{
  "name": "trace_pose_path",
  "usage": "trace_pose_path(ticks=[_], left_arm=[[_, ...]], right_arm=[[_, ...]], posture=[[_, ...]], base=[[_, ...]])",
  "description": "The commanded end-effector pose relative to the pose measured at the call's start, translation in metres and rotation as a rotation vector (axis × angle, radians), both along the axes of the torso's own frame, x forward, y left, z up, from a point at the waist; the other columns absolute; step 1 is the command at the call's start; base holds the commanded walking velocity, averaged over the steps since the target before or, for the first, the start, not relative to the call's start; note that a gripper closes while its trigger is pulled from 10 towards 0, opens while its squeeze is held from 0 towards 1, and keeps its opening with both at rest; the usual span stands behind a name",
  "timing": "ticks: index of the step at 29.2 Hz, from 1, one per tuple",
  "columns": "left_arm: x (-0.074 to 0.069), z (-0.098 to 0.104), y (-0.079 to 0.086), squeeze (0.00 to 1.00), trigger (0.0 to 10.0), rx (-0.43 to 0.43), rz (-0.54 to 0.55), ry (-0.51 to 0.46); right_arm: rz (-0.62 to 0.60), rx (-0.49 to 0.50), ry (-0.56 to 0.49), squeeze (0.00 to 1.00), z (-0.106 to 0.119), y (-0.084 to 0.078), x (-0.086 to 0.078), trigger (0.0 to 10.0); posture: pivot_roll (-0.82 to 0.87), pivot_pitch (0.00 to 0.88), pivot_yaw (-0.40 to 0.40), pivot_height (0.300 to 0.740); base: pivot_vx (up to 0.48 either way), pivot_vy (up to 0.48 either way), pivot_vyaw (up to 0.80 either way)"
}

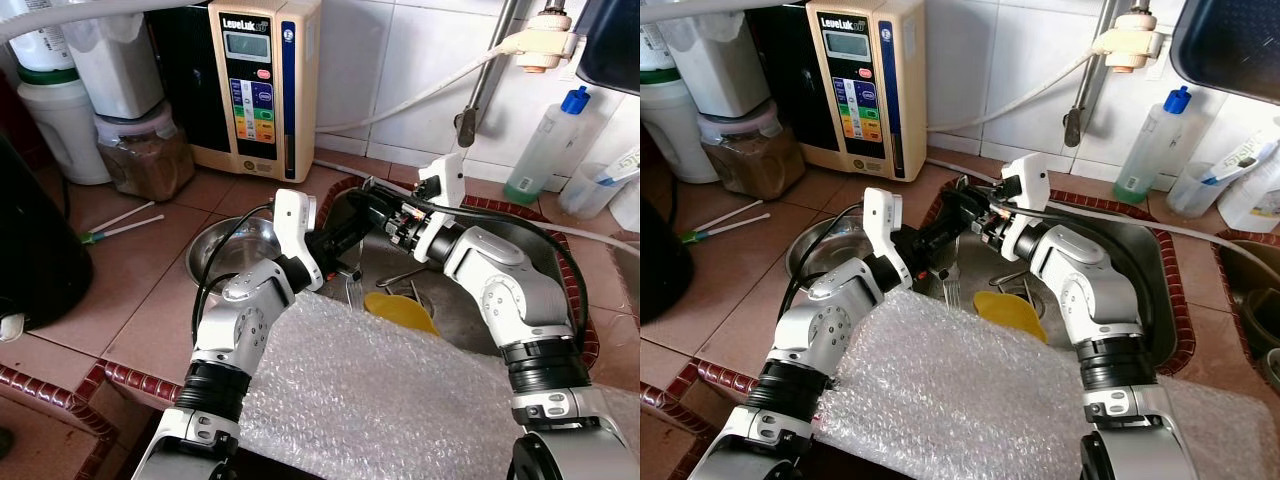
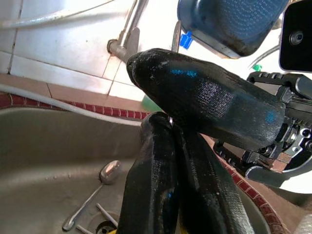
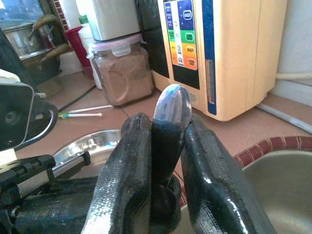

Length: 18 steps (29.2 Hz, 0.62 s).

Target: Kitchen organization

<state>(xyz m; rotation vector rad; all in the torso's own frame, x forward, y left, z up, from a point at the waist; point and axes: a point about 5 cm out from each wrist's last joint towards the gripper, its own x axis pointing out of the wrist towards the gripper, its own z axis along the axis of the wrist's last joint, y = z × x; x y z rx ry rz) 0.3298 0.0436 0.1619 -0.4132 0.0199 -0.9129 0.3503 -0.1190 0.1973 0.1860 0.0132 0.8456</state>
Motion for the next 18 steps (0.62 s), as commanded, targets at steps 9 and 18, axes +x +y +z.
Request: trace_pose_path(ticks=[9,18], left_arm=[[-0.0092,0.0187,-0.0177,1.00,10.0,-0.034,-0.104,-0.101],[-0.0094,0.0161,-0.0176,1.00,10.0,-0.013,-0.088,-0.111]], right_arm=[[-0.108,-0.027,0.026,0.00,-0.0038,-0.0110,0.0082,0.0],[-0.117,-0.021,0.019,0.00,-0.0032,-0.0117,0.0088,0.0]], posture=[[0.07,0.000,-0.004,0.740],[0.07,0.000,-0.004,0.740]], base=[[0.000,0.000,0.00],[0.000,0.000,0.00]])
